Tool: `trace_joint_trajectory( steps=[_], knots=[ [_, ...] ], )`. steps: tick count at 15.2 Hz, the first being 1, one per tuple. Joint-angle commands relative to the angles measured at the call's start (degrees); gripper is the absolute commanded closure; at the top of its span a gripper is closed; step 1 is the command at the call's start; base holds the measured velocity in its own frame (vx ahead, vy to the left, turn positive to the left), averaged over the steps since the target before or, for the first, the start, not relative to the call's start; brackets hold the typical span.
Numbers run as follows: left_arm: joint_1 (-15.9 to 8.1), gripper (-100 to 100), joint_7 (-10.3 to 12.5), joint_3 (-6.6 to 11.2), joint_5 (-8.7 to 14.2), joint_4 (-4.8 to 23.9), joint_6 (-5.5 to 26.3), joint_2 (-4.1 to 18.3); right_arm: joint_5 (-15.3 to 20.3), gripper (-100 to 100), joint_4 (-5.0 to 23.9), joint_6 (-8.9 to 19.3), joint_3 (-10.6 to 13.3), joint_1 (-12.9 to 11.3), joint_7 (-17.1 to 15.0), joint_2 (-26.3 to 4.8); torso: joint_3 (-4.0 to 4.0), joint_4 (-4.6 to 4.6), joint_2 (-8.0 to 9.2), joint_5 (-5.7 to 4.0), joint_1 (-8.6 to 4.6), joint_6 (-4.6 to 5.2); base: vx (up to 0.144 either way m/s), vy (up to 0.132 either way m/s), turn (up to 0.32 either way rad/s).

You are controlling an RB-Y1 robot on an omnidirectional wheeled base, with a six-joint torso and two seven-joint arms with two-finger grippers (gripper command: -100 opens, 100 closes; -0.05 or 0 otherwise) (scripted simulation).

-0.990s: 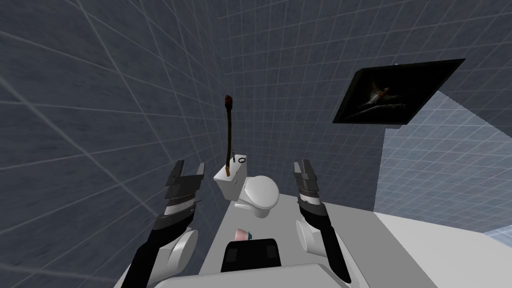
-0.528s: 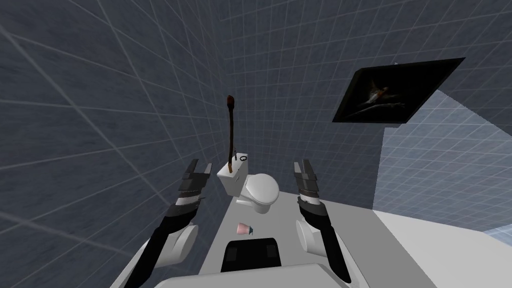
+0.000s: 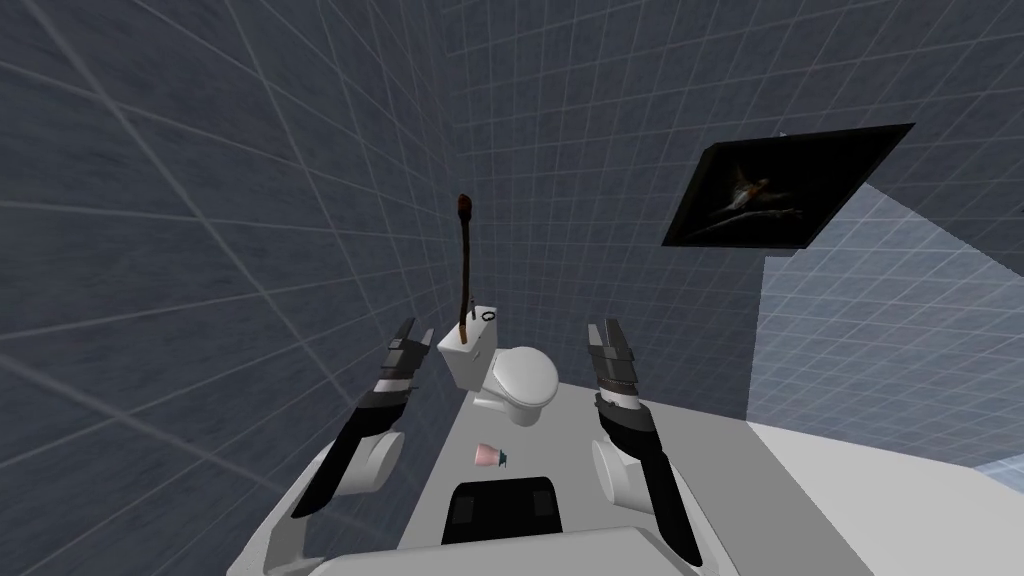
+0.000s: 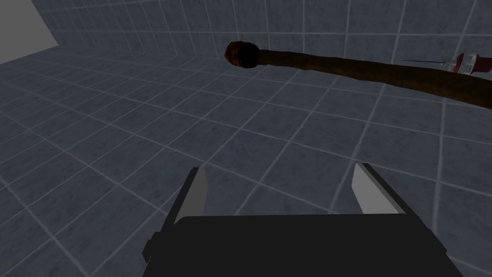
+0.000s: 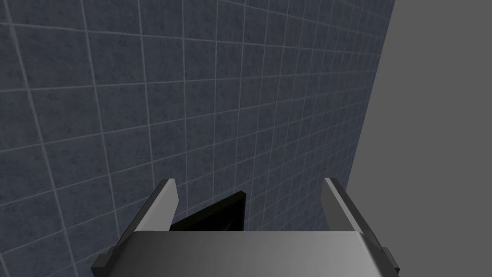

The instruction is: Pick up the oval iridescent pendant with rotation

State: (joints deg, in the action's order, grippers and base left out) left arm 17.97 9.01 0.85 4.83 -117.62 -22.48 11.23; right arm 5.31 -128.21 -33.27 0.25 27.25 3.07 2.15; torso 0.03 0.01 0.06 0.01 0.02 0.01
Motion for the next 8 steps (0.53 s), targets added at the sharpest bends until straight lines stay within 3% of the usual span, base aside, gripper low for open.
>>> trace_joint_trajectory(
  steps=[1,2,3,4,5,6,7,8],
  knots=[
    [-2.49,-100,0.86,0.18,0.44,2.86,2.66,0.9,0.0,0,0.0,0.0,0.0,0.0,0.0,0.0,0.0,0.0,0.0,0.0,0.0,0.0,-0.02,0.002,0.016],
    [-2.49,-100,0.86,0.18,0.44,3.37,2.66,0.9,0.0,0,0.0,0.0,0.0,0.0,0.0,0.0,-0.01,0.0,-0.01,0.0,0.0,0.0,-0.016,0.002,0.011],
    [-4.7,-100,1.53,0.41,0.82,5.12,4.5,1.49,0.0,0,0.0,0.0,0.0,0.0,0.0,0.0,-0.01,-0.01,-0.02,0.0,0.0,-0.01,-0.015,0.002,0.023],
    [-4.7,-100,1.53,0.41,0.82,6.12,4.5,1.49,0.0,0,0.0,0.0,0.0,0.0,0.0,0.0,-0.02,0.0,-0.03,0.0,-0.01,0.0,-0.014,0.0,0.015],
    [-7.03,-100,2.23,0.65,1.22,7.64,6.45,1.99,0.0,0,0.0,0.0,0.0,0.0,0.0,0.0,-0.02,-0.01,-0.04,0.0,-0.01,0.0,-0.014,-0.001,0.019],
    [-7.03,-100,2.23,0.65,1.22,9.08,6.45,1.99,0.0,0,0.0,0.0,0.0,0.0,0.0,0.0,-0.03,-0.01,-0.05,0.0,-0.01,0.0,-0.01,-0.001,0.01],
    [-9.45,-100,2.96,0.9,1.63,10.49,8.47,2.41,0.0,0,0.0,0.0,0.0,0.0,0.0,0.0,-0.03,-0.01,-0.05,0.0,-0.01,-0.01,-0.008,-0.001,0.018],
    [-9.45,-100,2.96,0.9,1.63,11.66,8.47,2.41,0.0,0,0.0,0.0,0.0,0.0,0.0,0.0,-0.04,-0.01,-0.07,-0.01,-0.02,0.0,-0.005,-0.001,0.01]
  ],
)
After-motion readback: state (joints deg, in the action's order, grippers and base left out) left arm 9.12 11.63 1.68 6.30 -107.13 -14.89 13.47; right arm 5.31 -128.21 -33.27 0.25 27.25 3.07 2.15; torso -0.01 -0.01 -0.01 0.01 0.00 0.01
